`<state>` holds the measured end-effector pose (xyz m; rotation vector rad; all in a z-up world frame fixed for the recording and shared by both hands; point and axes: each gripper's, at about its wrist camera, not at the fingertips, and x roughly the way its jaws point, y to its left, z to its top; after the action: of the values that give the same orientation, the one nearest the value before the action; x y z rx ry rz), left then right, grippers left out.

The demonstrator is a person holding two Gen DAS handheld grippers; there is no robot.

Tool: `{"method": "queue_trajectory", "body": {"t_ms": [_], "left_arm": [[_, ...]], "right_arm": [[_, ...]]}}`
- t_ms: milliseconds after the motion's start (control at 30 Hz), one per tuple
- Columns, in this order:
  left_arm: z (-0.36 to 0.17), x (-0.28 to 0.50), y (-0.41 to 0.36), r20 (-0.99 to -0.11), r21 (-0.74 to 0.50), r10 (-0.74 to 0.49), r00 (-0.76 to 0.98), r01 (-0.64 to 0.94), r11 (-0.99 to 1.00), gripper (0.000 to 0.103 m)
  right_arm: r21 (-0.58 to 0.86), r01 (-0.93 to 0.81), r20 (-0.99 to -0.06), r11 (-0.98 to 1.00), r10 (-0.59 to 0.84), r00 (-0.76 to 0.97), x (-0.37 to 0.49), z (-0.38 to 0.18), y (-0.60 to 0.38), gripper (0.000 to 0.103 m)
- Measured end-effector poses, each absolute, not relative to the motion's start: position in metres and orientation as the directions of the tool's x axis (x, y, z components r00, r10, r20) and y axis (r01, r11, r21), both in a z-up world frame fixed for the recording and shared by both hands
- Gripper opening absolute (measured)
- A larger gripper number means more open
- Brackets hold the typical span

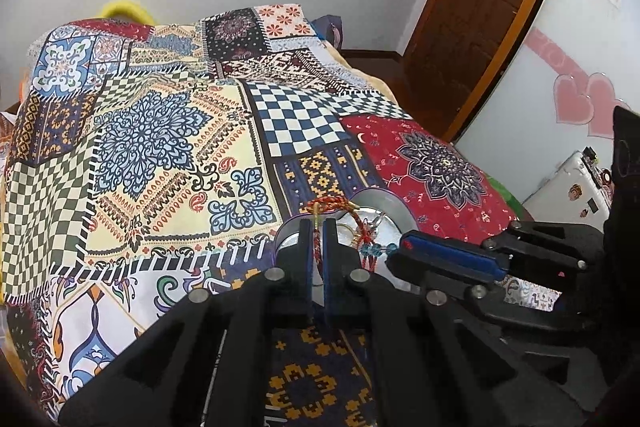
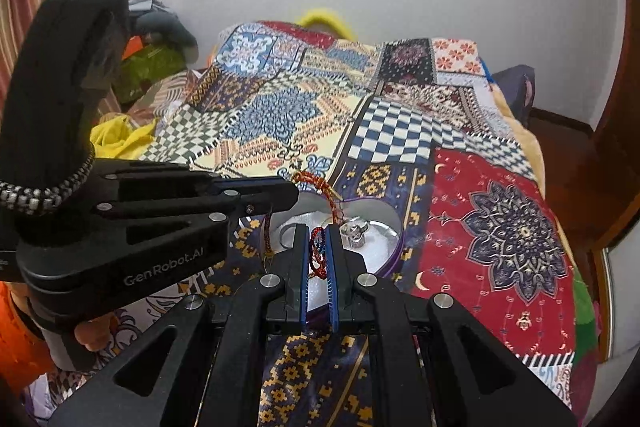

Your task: Organize jewelry

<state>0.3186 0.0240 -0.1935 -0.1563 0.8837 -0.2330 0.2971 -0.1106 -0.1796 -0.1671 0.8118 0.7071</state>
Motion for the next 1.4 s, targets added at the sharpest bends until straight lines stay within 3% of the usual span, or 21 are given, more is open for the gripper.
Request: {"method": "queue_trajectory", "body": {"t_ms": [367, 533, 600, 700, 867, 1000, 1233, 1400], "left_arm": [[-0.194, 0.314, 0.028, -0.754, -0.220, -0.254, 0.606, 0.131, 0.967, 0.003], [-0.185, 0.303, 0.031, -0.743, -0.207, -0.241, 0.624, 0.127, 0.970, 0.008], [-0.180, 0.298, 0.032, -0.738, -0.200, -0.234, 0.633, 0.126, 0.972, 0.014], [-0.171, 0.289, 0.033, -0.727, -0.189, -0.226, 0.649, 0.127, 0.974, 0.022], [-0.156, 0.271, 0.032, -0.712, -0.167, -0.213, 0.669, 0.133, 0.977, 0.025], [-0.144, 0.256, 0.031, -0.699, -0.153, -0.206, 0.684, 0.138, 0.978, 0.038], [-0.131, 0.227, 0.030, -0.694, -0.144, -0.204, 0.690, 0.144, 0.979, 0.039], [-0.133, 0.210, 0.026, -0.706, -0.132, -0.202, 0.679, 0.154, 0.979, 0.041]], "right_arm": [[0.096, -0.633, -0.756, 0.768, 0.470, 0.456, 0.300, -0.189, -0.105, 0.007], [0.071, -0.634, -0.770, 0.770, 0.446, 0.456, 0.295, -0.186, -0.103, 0.007], [0.058, -0.631, -0.772, 0.773, 0.435, 0.463, 0.292, -0.185, -0.103, 0.008], [0.035, -0.625, -0.770, 0.780, 0.420, 0.481, 0.287, -0.179, -0.104, 0.014], [0.011, -0.613, -0.754, 0.790, 0.409, 0.514, 0.277, -0.168, -0.108, 0.031], [0.008, -0.597, -0.731, 0.802, 0.412, 0.544, 0.266, -0.154, -0.116, 0.036], [0.024, -0.577, -0.702, 0.816, 0.425, 0.571, 0.248, -0.135, -0.128, 0.047], [0.041, -0.570, -0.694, 0.821, 0.434, 0.575, 0.235, -0.132, -0.137, 0.048]]}}
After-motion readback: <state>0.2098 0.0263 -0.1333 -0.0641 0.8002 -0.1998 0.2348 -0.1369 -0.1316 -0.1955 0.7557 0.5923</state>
